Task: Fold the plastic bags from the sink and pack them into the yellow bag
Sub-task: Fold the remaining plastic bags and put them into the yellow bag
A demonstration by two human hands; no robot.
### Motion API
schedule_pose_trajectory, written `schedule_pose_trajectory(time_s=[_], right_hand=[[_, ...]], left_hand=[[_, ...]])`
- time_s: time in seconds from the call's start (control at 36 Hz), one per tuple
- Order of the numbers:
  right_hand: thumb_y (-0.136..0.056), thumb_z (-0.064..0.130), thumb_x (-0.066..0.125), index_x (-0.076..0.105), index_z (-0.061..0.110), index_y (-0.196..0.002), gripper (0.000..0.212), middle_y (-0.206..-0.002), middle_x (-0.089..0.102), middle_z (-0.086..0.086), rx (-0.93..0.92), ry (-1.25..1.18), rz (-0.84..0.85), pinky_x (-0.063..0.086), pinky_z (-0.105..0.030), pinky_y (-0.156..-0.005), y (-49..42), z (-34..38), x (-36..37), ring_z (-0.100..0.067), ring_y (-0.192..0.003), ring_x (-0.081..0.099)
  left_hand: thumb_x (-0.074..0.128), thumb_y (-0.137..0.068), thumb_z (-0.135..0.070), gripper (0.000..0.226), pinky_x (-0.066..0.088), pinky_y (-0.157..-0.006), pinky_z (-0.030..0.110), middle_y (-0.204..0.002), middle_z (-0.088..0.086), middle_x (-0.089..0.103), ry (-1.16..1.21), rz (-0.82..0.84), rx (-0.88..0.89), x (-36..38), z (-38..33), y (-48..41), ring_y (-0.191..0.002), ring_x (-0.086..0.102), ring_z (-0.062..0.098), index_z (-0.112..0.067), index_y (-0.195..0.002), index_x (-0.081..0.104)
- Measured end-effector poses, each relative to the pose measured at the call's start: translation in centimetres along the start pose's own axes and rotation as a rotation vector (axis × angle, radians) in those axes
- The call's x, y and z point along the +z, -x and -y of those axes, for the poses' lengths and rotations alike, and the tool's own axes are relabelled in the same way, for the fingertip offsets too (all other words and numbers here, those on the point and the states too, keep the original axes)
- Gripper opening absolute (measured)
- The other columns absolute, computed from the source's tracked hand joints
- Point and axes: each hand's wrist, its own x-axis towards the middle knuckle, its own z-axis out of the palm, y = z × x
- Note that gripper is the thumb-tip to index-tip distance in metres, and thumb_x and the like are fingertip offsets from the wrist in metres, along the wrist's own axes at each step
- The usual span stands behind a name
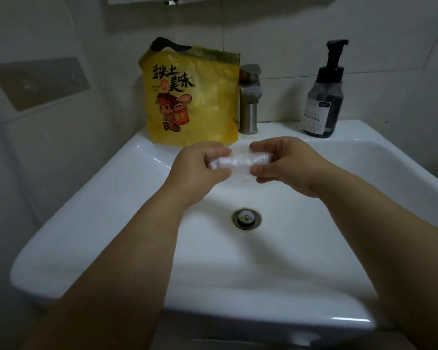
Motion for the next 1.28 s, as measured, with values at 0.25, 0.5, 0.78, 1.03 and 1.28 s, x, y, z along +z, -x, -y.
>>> schedule_pose_trajectory(time_s=[0.25,0.5,0.78,1.03,1.28], right_hand=[[-0.093,0.024,0.061,0.066,0.015,-0.114,0.024,-0.086,0.065,-0.005,-0.200,0.502,-0.086,0.052,-0.024,-0.062,0.0,-0.6,-0.4,-0.016,-0.070,0.063],[-0.094,0.040,0.052,0.065,0.008,-0.094,0.034,-0.081,0.062,-0.009,-0.191,0.489,-0.084,0.045,-0.018,-0.052,0.1,-0.1,-1.1,-0.010,-0.059,0.057],[-0.099,0.019,0.047,0.056,0.010,-0.081,0.022,-0.062,0.061,0.001,-0.052,-0.137,0.195,0.045,-0.020,-0.052,0.8,0.8,0.5,-0.008,-0.054,0.051],[-0.100,0.017,0.045,0.059,-0.002,-0.082,0.030,-0.066,0.060,-0.009,-0.075,-0.060,0.141,0.042,-0.024,-0.053,0.9,0.5,2.6,-0.015,-0.056,0.052],[-0.098,0.021,0.051,0.060,0.006,-0.081,0.024,-0.058,0.060,-0.002,0.040,-0.047,0.183,0.040,-0.020,-0.049,0.7,0.7,1.7,-0.010,-0.050,0.049]], left_hand=[[0.065,-0.091,-0.017,0.007,0.033,-0.054,0.006,-0.068,-0.014,0.051,-0.191,-0.024,0.103,-0.1,0.1,0.1,-0.059,0.047,-0.005,-0.023,-0.089,0.068],[0.059,-0.093,-0.006,0.008,0.057,-0.068,0.021,-0.084,0.004,0.061,0.397,0.062,-0.179,-0.4,-1.0,0.1,-0.067,0.064,0.004,-0.013,-0.089,0.058],[0.068,-0.088,-0.020,0.012,0.053,-0.072,0.016,-0.084,-0.001,0.066,0.938,-0.142,-0.223,-0.5,-1.7,-0.7,-0.080,0.063,0.007,-0.012,-0.094,0.060],[0.042,-0.100,-0.042,0.038,0.052,-0.074,0.033,-0.046,-0.003,0.048,0.641,0.260,-0.374,3.4,-2.8,0.8,-0.056,0.047,0.014,-0.013,-0.109,0.065],[0.039,-0.103,-0.035,0.039,0.054,-0.067,0.023,-0.079,0.006,0.071,0.801,-0.005,-0.381,1.4,-2.0,-0.8,-0.072,0.067,0.012,-0.011,-0.092,0.067]])
